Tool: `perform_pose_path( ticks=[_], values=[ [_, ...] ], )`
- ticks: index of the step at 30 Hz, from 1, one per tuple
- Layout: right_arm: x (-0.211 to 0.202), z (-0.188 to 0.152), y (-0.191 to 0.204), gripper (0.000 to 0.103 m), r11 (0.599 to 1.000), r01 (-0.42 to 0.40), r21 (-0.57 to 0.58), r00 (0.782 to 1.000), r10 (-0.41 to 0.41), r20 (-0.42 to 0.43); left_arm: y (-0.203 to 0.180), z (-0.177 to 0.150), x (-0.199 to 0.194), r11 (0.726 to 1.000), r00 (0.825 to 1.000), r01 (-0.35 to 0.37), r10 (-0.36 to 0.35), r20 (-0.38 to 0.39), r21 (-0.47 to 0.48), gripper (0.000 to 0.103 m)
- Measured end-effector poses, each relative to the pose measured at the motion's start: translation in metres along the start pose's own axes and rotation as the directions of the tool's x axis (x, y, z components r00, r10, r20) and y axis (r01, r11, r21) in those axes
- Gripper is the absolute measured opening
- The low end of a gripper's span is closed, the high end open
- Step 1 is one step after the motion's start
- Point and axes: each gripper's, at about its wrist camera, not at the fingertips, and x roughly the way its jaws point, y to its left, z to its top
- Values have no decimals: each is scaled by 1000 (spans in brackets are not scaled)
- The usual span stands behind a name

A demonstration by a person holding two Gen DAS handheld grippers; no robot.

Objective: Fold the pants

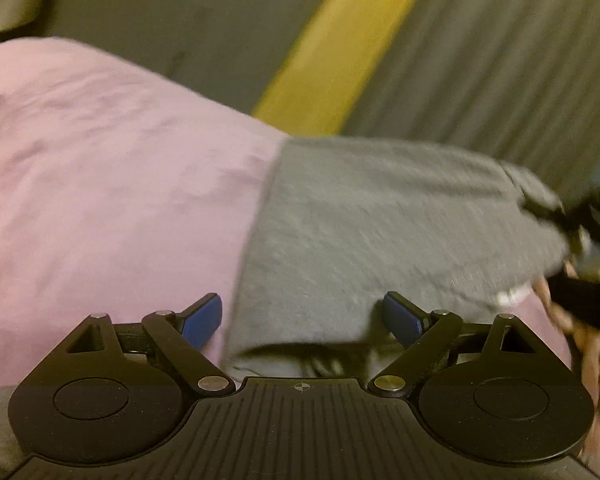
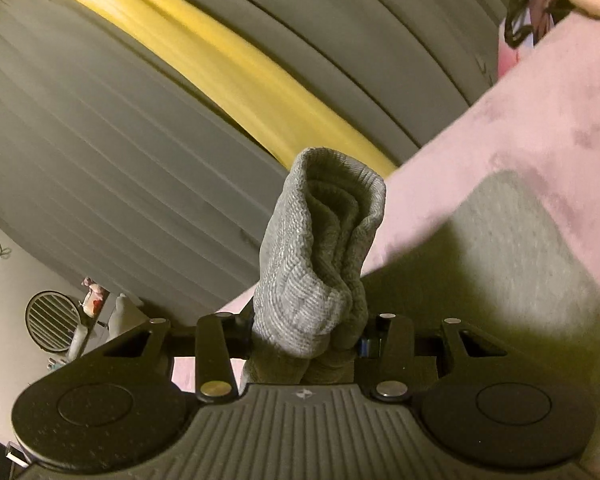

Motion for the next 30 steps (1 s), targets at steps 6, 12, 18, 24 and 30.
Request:
perform_pose_path(
  ticks=[6, 12, 18, 24, 30],
  values=[
    [-15, 6, 6, 43, 1000, -14, -14, 1000, 15, 23, -35, -12, 18, 981, 995, -16, 34, -93, 192, 94],
    [-19, 5, 15, 43, 998, -46, -40, 999, 47, 25, -25, -13, 41, 968, 966, -205, 224, -130, 142, 78],
    [-25, 9, 3, 43, 1000, -24, -20, 999, 25, 27, -5, -8, 32, 977, 973, -212, 213, -92, 19, 69],
    [-30, 2, -17, 43, 1000, 29, -10, 1000, -29, 10, 1, 0, 34, 971, 965, -240, 239, -105, -4, 69],
    [-33, -5, -34, 43, 997, 70, -12, 998, -70, -2, 1, 1, 41, 968, 962, -250, 249, -117, 5, 70]
  ],
)
